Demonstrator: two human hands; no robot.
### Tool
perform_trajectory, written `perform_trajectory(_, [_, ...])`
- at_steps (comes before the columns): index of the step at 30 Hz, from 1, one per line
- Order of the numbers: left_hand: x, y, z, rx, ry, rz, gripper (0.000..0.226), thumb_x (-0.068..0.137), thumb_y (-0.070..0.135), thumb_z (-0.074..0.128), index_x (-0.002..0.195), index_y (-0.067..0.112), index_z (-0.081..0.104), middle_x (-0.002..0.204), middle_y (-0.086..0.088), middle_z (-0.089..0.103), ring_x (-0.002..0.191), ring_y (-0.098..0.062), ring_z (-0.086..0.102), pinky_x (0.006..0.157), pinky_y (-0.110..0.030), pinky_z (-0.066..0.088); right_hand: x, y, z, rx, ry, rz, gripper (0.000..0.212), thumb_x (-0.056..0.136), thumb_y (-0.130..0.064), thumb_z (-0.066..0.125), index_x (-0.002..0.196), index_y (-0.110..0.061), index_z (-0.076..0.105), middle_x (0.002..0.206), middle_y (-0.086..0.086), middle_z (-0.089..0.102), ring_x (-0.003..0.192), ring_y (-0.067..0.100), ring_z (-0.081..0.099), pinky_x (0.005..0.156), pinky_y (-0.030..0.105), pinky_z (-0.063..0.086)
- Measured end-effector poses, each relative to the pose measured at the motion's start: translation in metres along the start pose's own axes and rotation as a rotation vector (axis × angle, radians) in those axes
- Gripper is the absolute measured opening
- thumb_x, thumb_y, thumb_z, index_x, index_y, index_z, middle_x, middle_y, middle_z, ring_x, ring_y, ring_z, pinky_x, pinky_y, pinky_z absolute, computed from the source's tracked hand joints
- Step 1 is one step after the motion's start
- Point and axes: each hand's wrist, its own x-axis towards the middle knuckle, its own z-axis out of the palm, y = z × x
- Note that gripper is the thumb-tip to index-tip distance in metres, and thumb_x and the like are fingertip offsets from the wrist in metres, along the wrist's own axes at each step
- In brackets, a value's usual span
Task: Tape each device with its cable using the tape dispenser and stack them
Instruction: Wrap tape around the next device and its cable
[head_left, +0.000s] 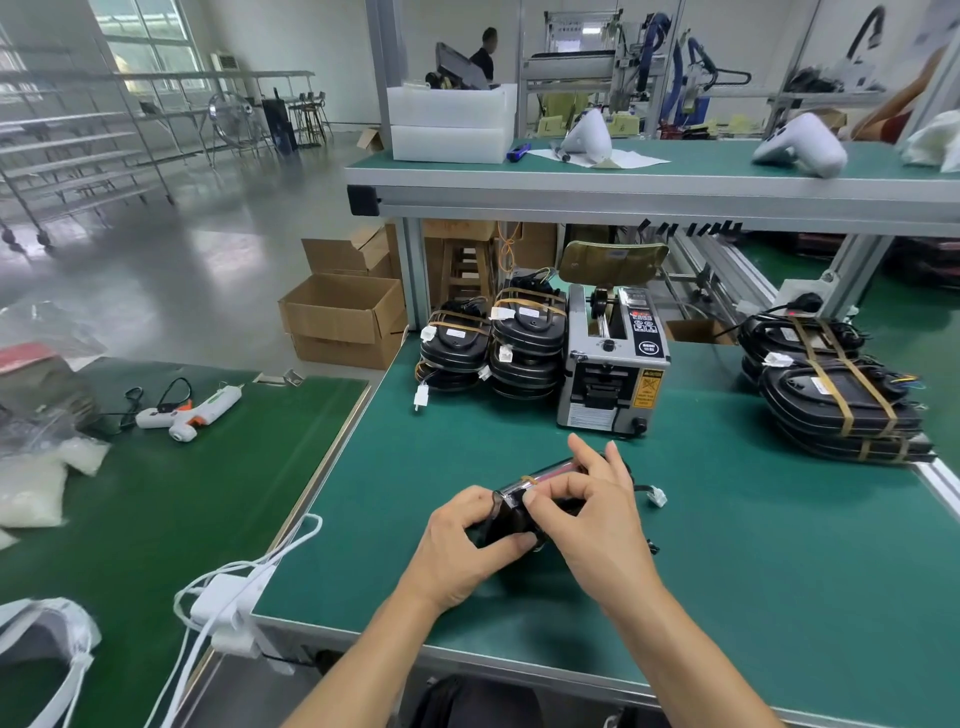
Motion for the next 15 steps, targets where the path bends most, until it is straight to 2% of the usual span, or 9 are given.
perform_trajectory(5, [-0.0003,0.0006,-0.0003,-0.008,0.003,0.008,0.052,0.078,0.059,0.082,0.085,0.008,0.070,0.085,0.000,0.056,0.081,-0.022,0.055,0.075,-0.036,0.045,0.0020,0.0024,0.0023,-0.059,0.017,0.013,0.016,0.087,-0.029,0.076,0.071,-0.030,0.076,0.163,-0.020,0.035,0.155,-0.002,0.000,0.128,0.050,0.003])
perform_trajectory(10, [-0.0008,0.0010,-0.0011,-0.011,-0.003,0.013,0.055,0.080,0.058,0.082,0.097,0.007,0.075,0.089,-0.003,0.060,0.085,-0.024,0.058,0.082,-0.044,0.049,0.0030,0.0022,0.0045,-0.075,0.031,0.017,0.016,0.086,-0.029,0.076,0.070,-0.031,0.075,0.162,-0.019,0.037,0.155,-0.002,0.001,0.127,0.052,0.003])
perform_trajectory(15, [-0.0006,0.0029,-0.0016,-0.010,-0.005,-0.007,0.048,0.080,0.058,0.082,0.091,0.012,0.074,0.087,0.002,0.059,0.083,-0.018,0.057,0.078,-0.038,0.048,0.0039,0.0011,0.0050,-0.075,0.038,0.022,0.017,0.086,-0.028,0.076,0.070,-0.030,0.074,0.162,-0.018,0.038,0.155,-0.002,0.002,0.127,0.053,0.004])
